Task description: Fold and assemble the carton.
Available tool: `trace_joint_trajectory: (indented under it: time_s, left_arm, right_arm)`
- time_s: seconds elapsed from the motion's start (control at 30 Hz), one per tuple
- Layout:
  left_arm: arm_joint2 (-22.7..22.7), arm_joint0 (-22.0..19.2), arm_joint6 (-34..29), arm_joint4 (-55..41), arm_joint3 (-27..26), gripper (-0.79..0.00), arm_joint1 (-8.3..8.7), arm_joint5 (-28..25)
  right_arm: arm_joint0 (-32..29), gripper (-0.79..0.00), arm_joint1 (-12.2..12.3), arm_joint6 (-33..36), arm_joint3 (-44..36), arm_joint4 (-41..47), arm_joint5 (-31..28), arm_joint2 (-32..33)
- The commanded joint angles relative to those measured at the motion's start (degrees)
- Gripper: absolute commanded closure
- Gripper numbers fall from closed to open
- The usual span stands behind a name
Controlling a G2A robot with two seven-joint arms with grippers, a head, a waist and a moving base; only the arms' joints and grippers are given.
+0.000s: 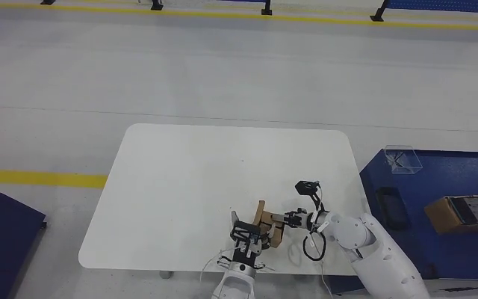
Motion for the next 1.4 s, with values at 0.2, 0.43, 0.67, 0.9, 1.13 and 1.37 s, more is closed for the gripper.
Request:
trace_joint_trajectory:
  time_s: [0.2, 0.43, 0.67, 0.9, 1.13, 1.37]
  left_arm:
    - [0.7, 0.0, -0.2, 2.9, -1.3, -0.785, 0.42, -5.1]
    - [1.0, 0.8, 0.0, 5.8, -3.7, -0.785, 1.31, -12.4]
    - [1.9, 1.0, -2.1, 10.8, -4.4, -0.785, 2.13, -17.5]
    - [2.9, 0.9, -3.7, 15.7, -3.8, -0.785, 2.62, -18.6]
    - [3.3, 0.9, -4.1, 17.3, -3.4, -0.785, 2.71, -16.9]
    - [2.7, 1.4, -3.6, 16.7, -4.0, -0.785, 2.91, -15.7]
  right_arm:
    - [-0.2, -0.785, 0.0, 0.1, -0.4, -0.4, 0.0, 0.3]
    - [-0.7, -0.785, 0.0, 0.3, -0.9, -0.9, -0.1, 0.8]
    - [-0.9, -0.785, 0.0, 0.4, -1.0, -1.3, -0.3, 0.9]
    - [-1.1, -0.785, 0.0, 1.2, -0.8, -0.9, -0.5, 1.2]
    - [-1.5, -0.785, 0.0, 0.9, -1.1, 0.9, -1.3, 2.1]
    - [-4.3, -0.785, 1.0, 1.0, -3.6, 4.2, -8.2, 7.5]
